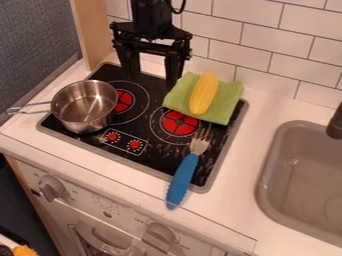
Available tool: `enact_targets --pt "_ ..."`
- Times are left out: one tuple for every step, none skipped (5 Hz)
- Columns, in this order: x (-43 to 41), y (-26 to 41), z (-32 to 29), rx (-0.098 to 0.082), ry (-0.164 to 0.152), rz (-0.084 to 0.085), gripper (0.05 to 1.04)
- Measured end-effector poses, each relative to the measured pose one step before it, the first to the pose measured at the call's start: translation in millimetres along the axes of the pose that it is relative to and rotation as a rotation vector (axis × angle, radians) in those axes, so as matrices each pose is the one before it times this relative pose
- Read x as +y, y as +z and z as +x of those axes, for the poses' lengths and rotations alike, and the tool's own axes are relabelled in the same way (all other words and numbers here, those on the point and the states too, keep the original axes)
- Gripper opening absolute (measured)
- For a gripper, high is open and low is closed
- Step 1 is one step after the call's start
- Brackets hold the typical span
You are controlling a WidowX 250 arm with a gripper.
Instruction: Move the pot to the upper right side of the left burner
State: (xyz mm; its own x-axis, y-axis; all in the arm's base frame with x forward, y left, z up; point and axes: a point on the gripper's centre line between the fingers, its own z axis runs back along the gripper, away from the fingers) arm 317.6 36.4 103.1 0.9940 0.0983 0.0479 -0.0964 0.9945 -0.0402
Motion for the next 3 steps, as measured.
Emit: enact_targets --pt "-0.13 -8.36 -1.32 0.0244 0.0055 -0.0036 1.0" --pt "19.7 -6.77 -1.97 -0.0165 0.0512 -0.0101 1.0" --pt "24.79 -3.12 -0.15 0.0001 0.0675 0.0243 1.0"
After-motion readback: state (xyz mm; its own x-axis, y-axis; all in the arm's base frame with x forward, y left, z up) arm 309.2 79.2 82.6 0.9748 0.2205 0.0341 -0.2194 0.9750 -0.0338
